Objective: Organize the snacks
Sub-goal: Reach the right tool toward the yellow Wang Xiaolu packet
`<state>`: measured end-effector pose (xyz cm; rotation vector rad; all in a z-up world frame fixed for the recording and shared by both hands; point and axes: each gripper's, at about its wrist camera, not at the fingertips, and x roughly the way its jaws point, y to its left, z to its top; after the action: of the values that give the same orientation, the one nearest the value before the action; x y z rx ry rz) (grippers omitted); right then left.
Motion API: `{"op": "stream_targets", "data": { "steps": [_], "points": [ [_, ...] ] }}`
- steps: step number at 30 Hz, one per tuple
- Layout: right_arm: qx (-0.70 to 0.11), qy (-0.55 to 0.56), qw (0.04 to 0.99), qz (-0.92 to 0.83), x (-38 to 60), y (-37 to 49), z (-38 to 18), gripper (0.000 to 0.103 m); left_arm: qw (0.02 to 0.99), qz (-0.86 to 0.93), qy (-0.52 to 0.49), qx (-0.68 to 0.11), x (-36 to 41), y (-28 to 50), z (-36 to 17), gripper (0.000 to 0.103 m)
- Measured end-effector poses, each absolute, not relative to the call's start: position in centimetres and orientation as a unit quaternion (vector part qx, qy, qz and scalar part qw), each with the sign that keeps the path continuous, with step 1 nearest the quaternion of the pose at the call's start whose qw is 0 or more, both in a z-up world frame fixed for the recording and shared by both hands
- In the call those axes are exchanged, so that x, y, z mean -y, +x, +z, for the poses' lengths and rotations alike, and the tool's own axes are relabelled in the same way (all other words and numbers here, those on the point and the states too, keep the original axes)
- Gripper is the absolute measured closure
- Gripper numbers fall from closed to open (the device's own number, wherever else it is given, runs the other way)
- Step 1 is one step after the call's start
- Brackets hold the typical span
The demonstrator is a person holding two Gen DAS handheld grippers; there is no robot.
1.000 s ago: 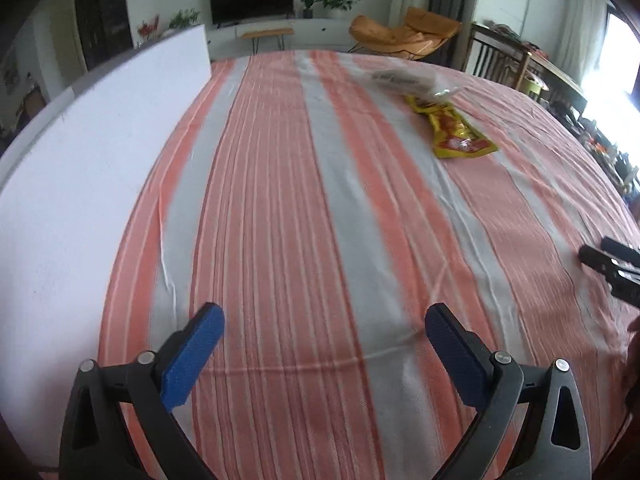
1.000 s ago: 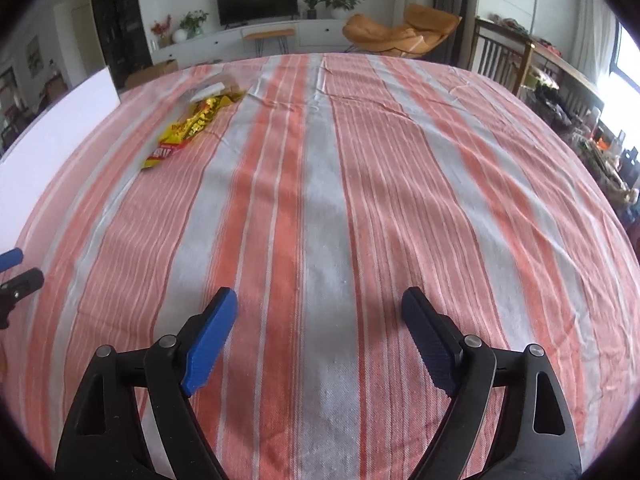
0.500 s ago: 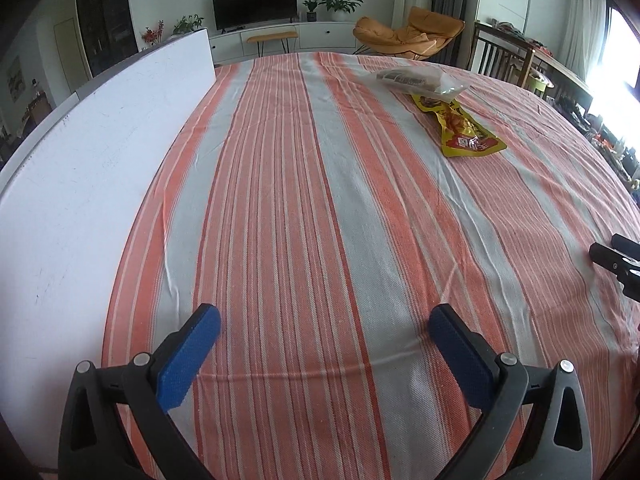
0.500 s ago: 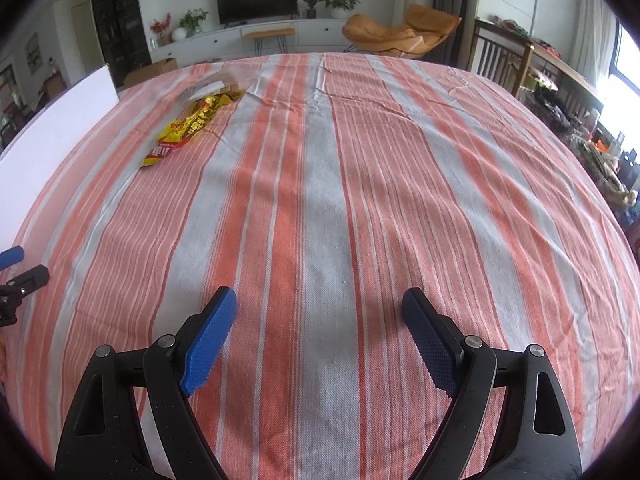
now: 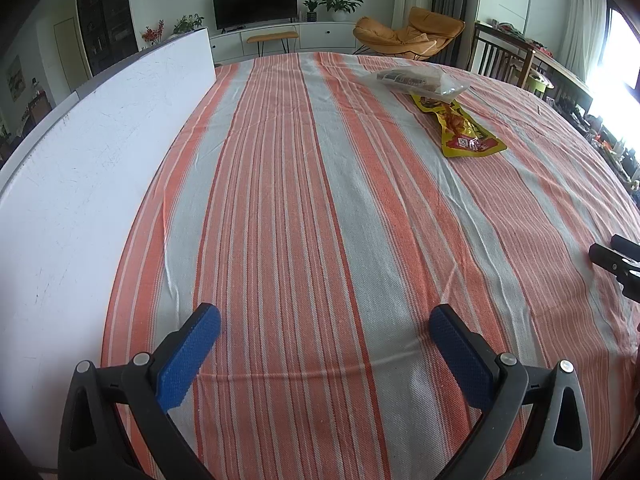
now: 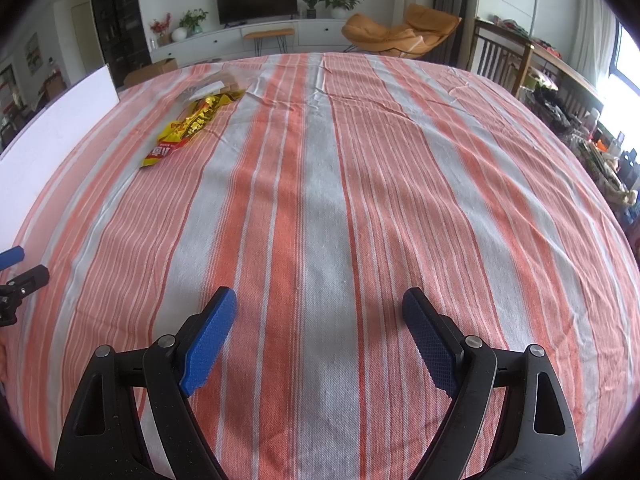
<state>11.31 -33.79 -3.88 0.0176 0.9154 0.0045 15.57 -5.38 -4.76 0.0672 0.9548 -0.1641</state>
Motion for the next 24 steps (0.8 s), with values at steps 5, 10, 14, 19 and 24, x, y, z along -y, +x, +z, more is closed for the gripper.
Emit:
{"op": "stream_targets", "data": {
  "steps": [5, 10, 14, 19, 24],
  "points": [
    [-0.442, 0.008, 0.897, 0.002, 33.8, 11.3, -3.9, 0.016, 0.884, -0.085, 0.034, -0.458, 4.0, 15.0, -4.7, 0.0],
    [-0.442, 0.008, 0.897, 0.002, 33.8, 11.3, -3.9, 0.016, 0.885, -0.082, 0.032, -0.458, 3.8, 14.8, -4.6, 0.0],
    [-0.442, 0.008, 0.897, 0.002, 33.8, 11.2, -3.8, 0.015, 0.885, -0.082, 0.031, -0.458, 3.8, 14.8, -4.6, 0.0],
    [-0.45, 0.005, 0.893, 0.011, 33.6, 11.6, -3.8, 0.011, 0.885, -0.082, 0.031, -0.458, 3.8, 14.8, -4.6, 0.0],
    [-0.467, 0.028, 0.881, 0.072, 31.6, 15.1, -1.6, 0.013, 0.885, -0.082, 0.031, -0.458, 3.8, 14.8, -4.6, 0.0]
  ]
}}
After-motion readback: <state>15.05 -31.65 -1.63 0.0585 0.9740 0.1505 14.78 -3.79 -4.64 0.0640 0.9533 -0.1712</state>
